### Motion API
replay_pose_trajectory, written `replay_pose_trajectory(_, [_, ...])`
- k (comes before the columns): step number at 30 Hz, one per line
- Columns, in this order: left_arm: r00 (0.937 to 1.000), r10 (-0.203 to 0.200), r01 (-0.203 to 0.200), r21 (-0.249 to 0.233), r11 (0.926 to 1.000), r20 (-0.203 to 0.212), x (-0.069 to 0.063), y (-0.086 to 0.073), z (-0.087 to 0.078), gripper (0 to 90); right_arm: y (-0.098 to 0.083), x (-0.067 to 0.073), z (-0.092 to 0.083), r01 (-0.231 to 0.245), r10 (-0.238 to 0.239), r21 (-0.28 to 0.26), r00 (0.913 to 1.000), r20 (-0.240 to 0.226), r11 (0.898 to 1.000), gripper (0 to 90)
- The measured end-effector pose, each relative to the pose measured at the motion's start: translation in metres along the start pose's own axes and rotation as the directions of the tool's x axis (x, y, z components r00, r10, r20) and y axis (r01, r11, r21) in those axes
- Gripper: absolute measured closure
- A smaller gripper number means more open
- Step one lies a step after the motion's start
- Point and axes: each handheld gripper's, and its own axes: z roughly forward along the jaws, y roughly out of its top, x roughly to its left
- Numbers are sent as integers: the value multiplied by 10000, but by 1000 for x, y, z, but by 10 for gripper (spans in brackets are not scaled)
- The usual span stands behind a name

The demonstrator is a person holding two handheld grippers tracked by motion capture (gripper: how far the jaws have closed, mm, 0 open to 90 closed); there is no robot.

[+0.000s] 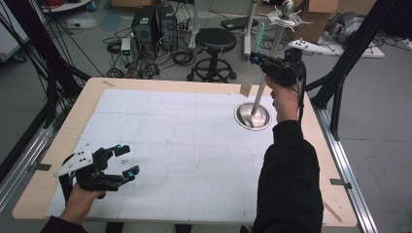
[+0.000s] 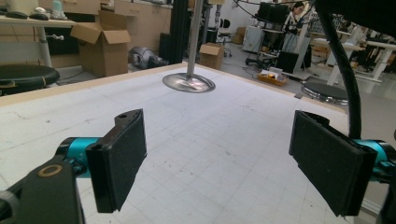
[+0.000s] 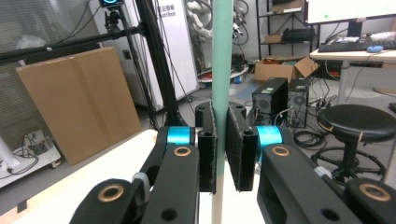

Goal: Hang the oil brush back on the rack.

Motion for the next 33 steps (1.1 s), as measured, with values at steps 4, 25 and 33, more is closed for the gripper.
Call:
replay_pose_trajectory(4, [10000,17,-17,65,10000,37,-1,-1,1,191,2,-3,0,-114,114,-4,9999,83,9999,831])
replay_pose_trajectory(25, [10000,8,-8,48,10000,3,0,-1,-1,193,2,-9,1,-366,362,89,9985,422,9993,830])
replay_pose_trajectory(33, [10000,20,-20,89,10000,15,0,-1,-2,195,0,-9,2,-413,402,143,9965,727,9990,828])
